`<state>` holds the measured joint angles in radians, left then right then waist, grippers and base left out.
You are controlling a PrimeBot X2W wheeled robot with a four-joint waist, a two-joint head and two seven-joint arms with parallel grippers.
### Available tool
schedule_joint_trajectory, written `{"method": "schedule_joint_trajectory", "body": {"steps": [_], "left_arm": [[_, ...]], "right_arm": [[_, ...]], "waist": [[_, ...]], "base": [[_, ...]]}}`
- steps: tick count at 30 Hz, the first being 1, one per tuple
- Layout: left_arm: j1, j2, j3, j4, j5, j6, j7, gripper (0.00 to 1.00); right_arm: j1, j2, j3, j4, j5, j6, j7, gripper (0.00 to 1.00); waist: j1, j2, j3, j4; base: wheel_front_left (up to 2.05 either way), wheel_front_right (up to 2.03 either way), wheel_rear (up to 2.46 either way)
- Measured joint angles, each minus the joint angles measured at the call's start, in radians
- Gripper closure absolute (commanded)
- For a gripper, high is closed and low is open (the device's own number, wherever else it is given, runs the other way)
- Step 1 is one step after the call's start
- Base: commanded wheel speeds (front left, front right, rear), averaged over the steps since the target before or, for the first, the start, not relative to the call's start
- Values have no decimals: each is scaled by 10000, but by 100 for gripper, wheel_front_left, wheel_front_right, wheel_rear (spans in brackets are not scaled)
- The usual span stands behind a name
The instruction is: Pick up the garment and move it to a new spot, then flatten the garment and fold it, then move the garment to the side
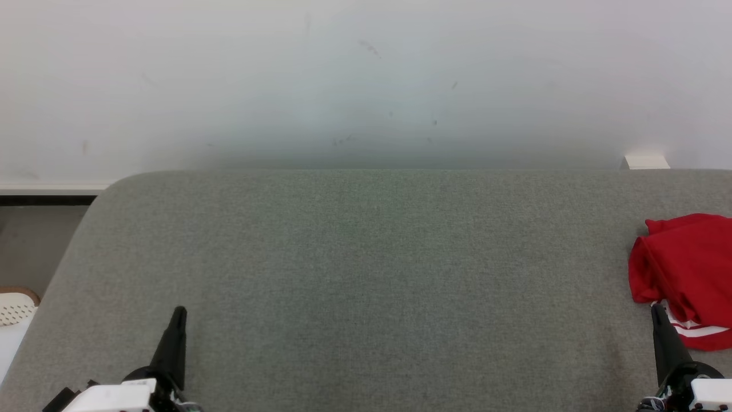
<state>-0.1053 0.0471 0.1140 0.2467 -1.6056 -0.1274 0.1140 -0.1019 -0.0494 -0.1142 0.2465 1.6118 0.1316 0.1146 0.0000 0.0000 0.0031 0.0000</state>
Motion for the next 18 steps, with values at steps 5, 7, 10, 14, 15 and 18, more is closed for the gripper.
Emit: {"method": "schedule_joint_trajectory", "body": {"steps": [5, 7, 10, 14, 15, 18], "left_arm": [[0, 0, 0, 0, 0, 0, 0, 100], [0, 0, 0, 0, 0, 0, 0, 100], [0, 0, 0, 0, 0, 0, 0, 100], [0, 0, 0, 0, -2, 0, 0, 100], [0, 0, 0, 0, -2, 0, 0, 100], [0, 0, 0, 0, 0, 0, 0, 100]], "right_arm": [[0, 0, -2, 0, 0, 0, 0, 100], [0, 0, -2, 0, 0, 0, 0, 100], [0, 0, -2, 0, 0, 0, 0, 100], [0, 0, -2, 0, 0, 0, 0, 100], [0, 0, -2, 0, 0, 0, 0, 100], [-1, 0, -2, 0, 0, 0, 0, 100]], "waist": [[0, 0, 0, 0], [0, 0, 0, 0], [0, 0, 0, 0], [1, 0, 0, 0], [0, 0, 0, 0], [0, 0, 0, 0]], "base": [[0, 0, 0], [0, 0, 0], [0, 0, 0], [0, 0, 0], [0, 0, 0], [0, 0, 0]]}}
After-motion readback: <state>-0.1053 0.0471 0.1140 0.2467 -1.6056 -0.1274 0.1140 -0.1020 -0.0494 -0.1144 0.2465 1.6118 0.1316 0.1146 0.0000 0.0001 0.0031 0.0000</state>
